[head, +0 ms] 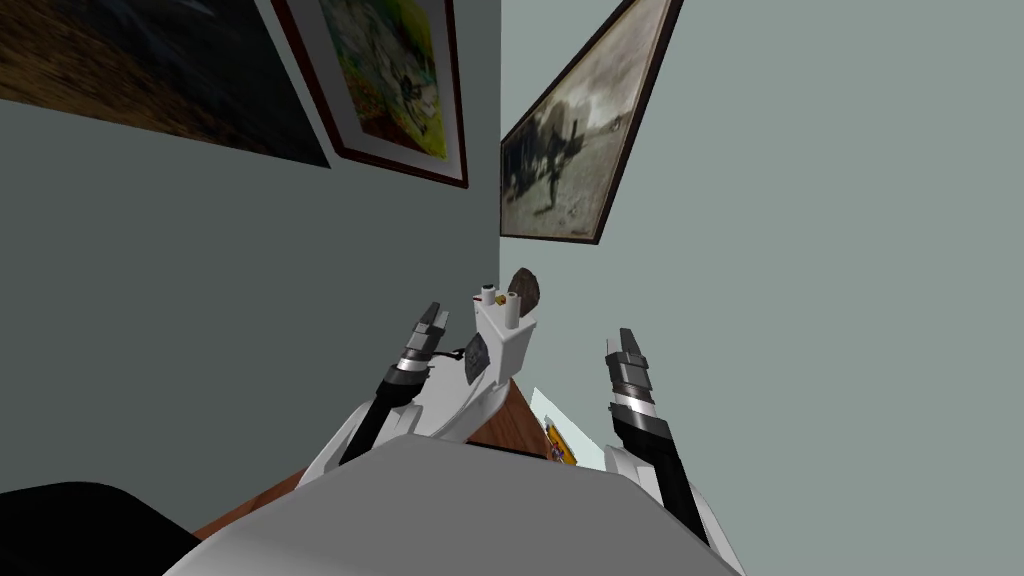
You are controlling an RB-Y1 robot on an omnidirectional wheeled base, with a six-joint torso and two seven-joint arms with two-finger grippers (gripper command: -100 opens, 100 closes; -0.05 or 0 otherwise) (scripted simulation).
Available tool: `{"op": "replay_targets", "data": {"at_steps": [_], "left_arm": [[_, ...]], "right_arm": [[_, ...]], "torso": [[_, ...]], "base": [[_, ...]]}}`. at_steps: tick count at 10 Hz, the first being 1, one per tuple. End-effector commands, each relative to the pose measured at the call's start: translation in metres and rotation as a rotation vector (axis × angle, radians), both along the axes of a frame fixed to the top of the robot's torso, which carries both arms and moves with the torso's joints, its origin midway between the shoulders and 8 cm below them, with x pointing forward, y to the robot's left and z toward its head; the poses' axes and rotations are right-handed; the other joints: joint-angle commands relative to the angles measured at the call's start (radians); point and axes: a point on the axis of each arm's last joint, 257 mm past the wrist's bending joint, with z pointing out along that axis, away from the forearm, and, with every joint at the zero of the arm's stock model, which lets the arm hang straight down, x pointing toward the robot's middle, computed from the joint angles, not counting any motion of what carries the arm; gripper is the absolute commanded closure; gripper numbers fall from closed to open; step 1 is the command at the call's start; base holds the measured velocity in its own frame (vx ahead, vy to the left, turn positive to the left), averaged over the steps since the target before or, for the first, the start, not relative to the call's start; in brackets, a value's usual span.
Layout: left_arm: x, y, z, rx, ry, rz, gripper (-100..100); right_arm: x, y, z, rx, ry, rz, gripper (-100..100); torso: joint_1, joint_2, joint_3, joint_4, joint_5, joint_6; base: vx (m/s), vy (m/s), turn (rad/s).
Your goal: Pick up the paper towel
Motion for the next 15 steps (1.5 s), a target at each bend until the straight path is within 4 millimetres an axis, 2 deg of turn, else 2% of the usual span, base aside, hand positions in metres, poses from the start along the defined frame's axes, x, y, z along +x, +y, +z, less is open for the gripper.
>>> {"op": "replay_targets", "data": {"at_steps": [1, 8, 15], "left_arm": [[0.007, 0.0, -0.008, 0.043, 0.019, -0.004, -100], [0.044, 0.005, -0.044, 0.271, 0.102, 0.001, -100], [0.084, 0.027, -0.078, 0.552, 0.175, 0.052, -100]], "right_arm": [[0.0, 0.0, 0.0, 0.0, 0.0, 0.0, 0], [0.0, 0.0, 0.0, 0.0, 0.0, 0.0, 0], [0.0, 0.0, 0.0, 0.0, 0.0, 0.0, 0]], "torso": [[0.0, 0.0, 0.0, 0.0, 0.0, 0.0], [0.0, 0.003, 0.002, 0.001, 0.0, 0.0], [0.0, -0.002, -0.001, 0.0, 0.0, 0.0]], "base": [[-0.131, -0.023, -0.09], [-0.15, -0.026, -0.123], [-0.107, -0.04, -0.14]]}}
